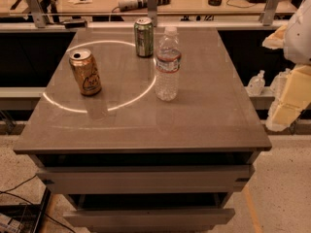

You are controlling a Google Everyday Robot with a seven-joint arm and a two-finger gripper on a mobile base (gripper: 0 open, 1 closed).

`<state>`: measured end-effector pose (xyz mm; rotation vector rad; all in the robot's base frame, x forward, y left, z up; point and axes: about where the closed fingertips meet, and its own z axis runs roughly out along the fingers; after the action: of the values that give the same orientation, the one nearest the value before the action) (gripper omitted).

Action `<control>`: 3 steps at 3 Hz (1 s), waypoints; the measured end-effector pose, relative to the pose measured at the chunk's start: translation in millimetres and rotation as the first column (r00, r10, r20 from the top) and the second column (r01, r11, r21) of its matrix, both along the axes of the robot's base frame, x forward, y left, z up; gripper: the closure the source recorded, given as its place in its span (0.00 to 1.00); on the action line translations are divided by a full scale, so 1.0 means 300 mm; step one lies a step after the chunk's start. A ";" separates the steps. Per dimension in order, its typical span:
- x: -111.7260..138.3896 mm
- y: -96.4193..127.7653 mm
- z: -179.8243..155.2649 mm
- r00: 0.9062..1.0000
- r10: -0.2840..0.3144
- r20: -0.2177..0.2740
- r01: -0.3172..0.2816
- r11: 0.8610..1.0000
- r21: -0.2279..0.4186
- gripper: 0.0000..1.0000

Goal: Pick green can

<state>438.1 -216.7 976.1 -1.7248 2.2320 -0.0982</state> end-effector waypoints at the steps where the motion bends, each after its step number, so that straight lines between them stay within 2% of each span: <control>1: 0.000 0.000 0.000 1.000 0.000 0.000 0.000 1.000 0.000 0.00; 2: 0.059 -0.035 0.026 0.997 -0.056 0.046 0.056 0.998 0.004 0.00; 3: 0.166 -0.099 0.042 0.979 -0.170 0.112 0.164 0.985 0.058 0.00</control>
Offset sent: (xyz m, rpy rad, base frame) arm 0.0471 -0.0308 0.0160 0.0067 -0.1029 -0.1517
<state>488.0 -246.4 988.8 -1.4658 2.2703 -0.1767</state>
